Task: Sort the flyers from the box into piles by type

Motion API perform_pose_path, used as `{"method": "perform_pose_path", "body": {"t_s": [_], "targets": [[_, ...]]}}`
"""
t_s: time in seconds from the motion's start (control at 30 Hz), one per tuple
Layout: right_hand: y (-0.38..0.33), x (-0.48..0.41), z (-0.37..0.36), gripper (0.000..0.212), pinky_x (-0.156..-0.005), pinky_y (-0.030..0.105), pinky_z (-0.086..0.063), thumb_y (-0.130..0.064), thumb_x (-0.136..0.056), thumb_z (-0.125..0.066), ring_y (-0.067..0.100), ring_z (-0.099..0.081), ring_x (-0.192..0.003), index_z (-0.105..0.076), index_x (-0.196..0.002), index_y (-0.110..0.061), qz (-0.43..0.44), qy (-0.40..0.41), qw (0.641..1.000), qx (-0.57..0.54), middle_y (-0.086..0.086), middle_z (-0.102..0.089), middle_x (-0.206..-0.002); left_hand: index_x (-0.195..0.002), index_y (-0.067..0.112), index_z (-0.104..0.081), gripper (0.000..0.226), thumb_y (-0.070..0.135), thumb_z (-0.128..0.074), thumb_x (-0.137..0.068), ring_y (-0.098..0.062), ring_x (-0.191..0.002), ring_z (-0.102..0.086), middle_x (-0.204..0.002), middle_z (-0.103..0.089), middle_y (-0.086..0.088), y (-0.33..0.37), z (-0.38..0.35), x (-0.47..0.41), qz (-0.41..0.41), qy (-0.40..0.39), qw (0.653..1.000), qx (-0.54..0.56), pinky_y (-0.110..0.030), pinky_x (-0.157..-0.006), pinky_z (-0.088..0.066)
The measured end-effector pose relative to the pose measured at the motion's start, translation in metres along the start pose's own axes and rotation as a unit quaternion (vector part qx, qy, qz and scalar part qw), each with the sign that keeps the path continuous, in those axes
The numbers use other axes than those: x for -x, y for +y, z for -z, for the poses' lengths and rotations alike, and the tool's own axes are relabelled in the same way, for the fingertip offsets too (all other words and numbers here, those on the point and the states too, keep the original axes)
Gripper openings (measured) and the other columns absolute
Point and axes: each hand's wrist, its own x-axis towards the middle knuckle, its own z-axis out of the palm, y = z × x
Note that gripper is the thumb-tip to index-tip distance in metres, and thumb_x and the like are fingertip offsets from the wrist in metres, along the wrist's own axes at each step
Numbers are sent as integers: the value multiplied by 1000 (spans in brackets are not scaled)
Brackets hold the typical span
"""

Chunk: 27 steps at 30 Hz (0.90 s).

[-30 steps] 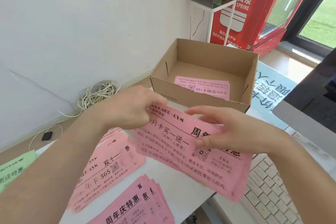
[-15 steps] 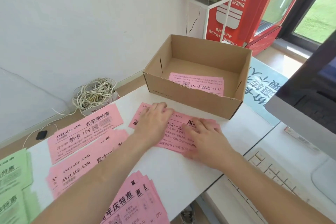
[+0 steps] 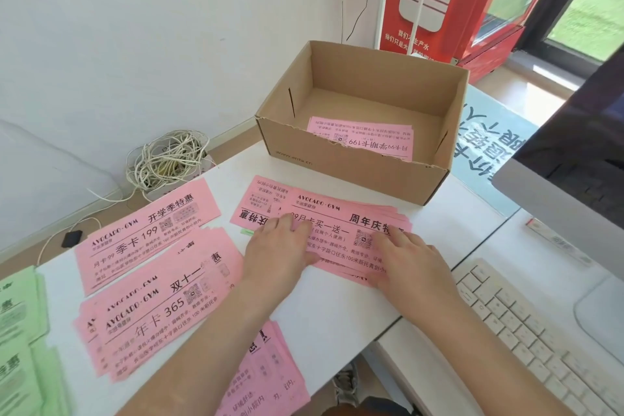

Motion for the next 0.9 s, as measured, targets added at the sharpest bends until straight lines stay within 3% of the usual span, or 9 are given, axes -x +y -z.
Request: {"method": "perform_pose_path", "body": {"t_s": [0.13,0.23,0.3,0.37,0.53,0.63,0.73,0.83,0.9], "targets": [[0,1,-2,55,-92,38,-42,-57,-81,-56,23,-43,-125,-55,-121,-19,31,13,999,42,3,-46,-135,-105,16,-63,37,46,-57,-85,-23,-100,-56,-103,-59,-2,-7,0,-1,-89,34,995,-14,-36,-64,-52],[3,-3,-3,50,-89,39,-46,-55,-81,-60,26,-47,-122,-60,-113,-16,64,15,996,52,6,-47,-137,-83,15,-67,17,23,-76,-71,-22,-75,-64,-84,-65,0,-20,-4,-2,-180,56,980,-71,-30,-42,-51],[5,-3,0,41,-86,38,-46,-48,-85,-56,25,-53,-115,-59,-113,-18,79,25,995,51,2,-53,-129,-91,12,-65,34,2,-76,-60,-24,-72,-65,-84,-66,-4,-24,-4,-2,-227,51,969,-85,-31,-43,-53],[6,-2,2,43,-89,38,-44,-46,-88,-51,24,-51,-117,-53,-123,-21,82,26,996,37,0,-52,-130,-106,11,-57,51,-1,-68,-58,-23,-64,-64,-78,-65,-3,-25,-1,-2,-228,60,968,-86,-29,-42,-51],[16,7,17,78,-104,38,-34,-62,-85,-49,22,-26,-138,-9,-147,-35,54,-28,998,24,2,-14,-156,-123,25,-47,82,2,-78,-50,-21,-35,-35,-62,-50,2,-11,6,-2,-174,78,978,-81,-22,-32,-24],[23,9,15,49,-97,39,-43,-38,-94,-48,25,-45,-126,-36,-141,-39,27,34,999,-32,-1,-30,-154,-117,27,-60,76,6,-82,-47,-19,-39,-28,-65,-48,1,-6,1,-1,-173,96,975,-101,-22,-33,-21],[22,9,10,27,-74,40,-55,-20,-93,-55,26,-65,-92,-67,-115,-28,0,123,983,-136,-8,-59,-130,-124,27,-54,71,12,-77,-59,-22,-63,-56,-85,-53,-4,1,5,5,-153,35,982,-101,-28,-44,-40],[13,6,6,14,-62,37,-55,-15,-89,-62,27,-67,-78,-71,-99,-19,33,175,972,-152,-4,-69,-105,-131,26,-45,49,37,-51,-84,-24,-106,-53,-117,-51,-3,12,3,9,-141,23,987,-79,-37,-80,-44],[5,3,5,16,-68,39,-54,-23,-91,-55,27,-64,-88,-69,-97,-20,52,193,968,-154,-4,-68,-104,-106,23,-62,34,43,-48,-82,-20,-94,-60,-105,-60,2,23,1,11,-142,51,988,-14,-34,-67,-51]]}}
